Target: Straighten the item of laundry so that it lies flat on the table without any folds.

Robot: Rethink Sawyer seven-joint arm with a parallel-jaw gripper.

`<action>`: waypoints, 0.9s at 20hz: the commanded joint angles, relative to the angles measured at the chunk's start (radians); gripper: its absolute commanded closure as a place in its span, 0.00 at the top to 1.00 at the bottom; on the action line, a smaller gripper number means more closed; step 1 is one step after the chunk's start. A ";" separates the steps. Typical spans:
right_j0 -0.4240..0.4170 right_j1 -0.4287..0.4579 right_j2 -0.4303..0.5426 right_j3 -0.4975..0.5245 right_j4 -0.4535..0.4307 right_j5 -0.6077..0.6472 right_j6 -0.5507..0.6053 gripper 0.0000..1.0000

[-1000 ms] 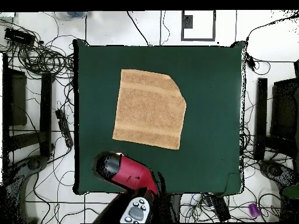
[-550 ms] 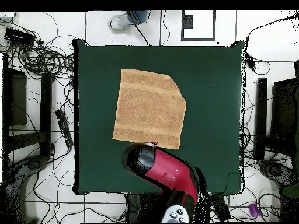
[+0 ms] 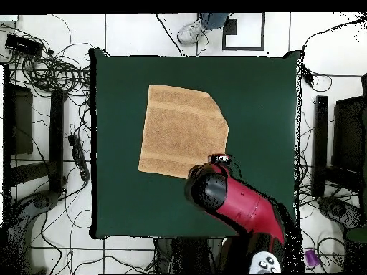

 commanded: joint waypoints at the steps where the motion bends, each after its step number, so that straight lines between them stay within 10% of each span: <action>1: -0.038 0.073 0.217 -0.016 -0.092 -0.218 0.005 0.00; 18: 0.147 0.306 0.121 -0.053 0.098 -0.187 0.190 0.00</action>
